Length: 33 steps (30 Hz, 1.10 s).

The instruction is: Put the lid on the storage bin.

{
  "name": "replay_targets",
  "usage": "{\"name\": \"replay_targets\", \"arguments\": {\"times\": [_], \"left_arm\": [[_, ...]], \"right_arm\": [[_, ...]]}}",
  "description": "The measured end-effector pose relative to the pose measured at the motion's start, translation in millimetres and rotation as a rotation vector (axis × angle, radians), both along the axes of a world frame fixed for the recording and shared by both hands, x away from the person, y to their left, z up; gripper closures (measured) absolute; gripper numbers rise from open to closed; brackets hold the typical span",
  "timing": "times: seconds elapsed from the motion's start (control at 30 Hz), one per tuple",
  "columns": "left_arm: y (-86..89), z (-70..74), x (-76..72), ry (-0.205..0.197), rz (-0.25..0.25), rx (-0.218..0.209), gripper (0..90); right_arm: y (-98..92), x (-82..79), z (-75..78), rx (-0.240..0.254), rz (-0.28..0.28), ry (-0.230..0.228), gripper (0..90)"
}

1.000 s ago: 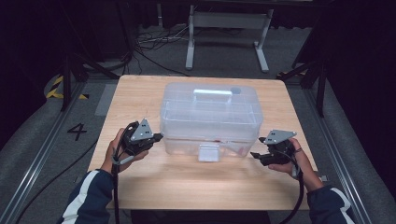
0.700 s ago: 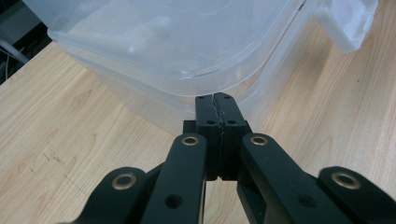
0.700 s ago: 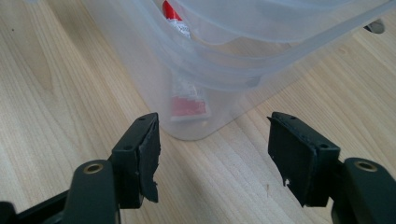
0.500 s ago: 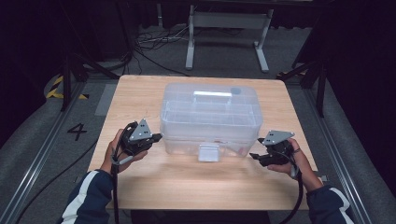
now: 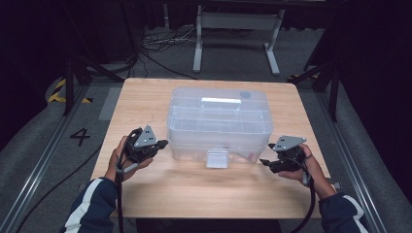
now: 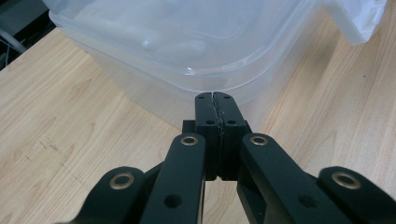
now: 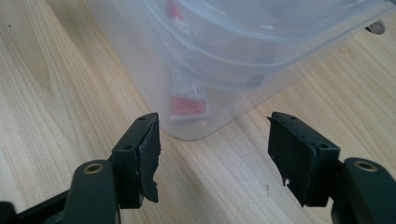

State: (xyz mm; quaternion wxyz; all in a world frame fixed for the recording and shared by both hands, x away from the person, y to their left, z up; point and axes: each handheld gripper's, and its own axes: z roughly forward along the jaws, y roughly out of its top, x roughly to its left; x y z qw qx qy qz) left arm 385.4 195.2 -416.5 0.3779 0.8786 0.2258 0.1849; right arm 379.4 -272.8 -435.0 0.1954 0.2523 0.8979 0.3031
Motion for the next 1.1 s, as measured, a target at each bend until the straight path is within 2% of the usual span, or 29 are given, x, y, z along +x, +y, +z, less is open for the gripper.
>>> {"name": "replay_targets", "arguments": {"times": [0.33,0.53,0.67,0.73,0.83,0.93,1.1], "left_arm": [[5.1,2.3,0.5,0.001,0.003,0.010,80.6],[9.6,-0.4,-3.2,0.017,0.006,0.042,74.3],[12.2,-3.2,-7.2,0.014,0.021,0.070,68.1],[15.0,-5.6,-9.0,-0.002,0.022,0.101,66.1],[18.0,-9.2,-10.1,0.000,0.036,0.110,63.0],[20.9,-14.2,-11.6,-0.004,0.048,0.142,60.1],[25.1,-20.9,-14.5,-0.001,0.068,0.171,54.7]], "right_arm": [[-0.7,-2.1,5.4,0.001,0.004,-0.023,35.3],[-1.4,-4.4,9.9,-0.008,0.003,-0.042,35.5],[-0.3,-7.1,12.0,-0.021,0.006,-0.051,35.5],[-0.1,-8.8,13.5,-0.025,0.013,-0.058,35.5],[-0.8,-10.7,15.2,-0.033,0.014,-0.065,35.5],[-1.9,-12.3,15.9,-0.040,0.011,-0.070,35.5],[-3.5,-15.5,16.6,-0.052,0.011,-0.079,35.5]]}}
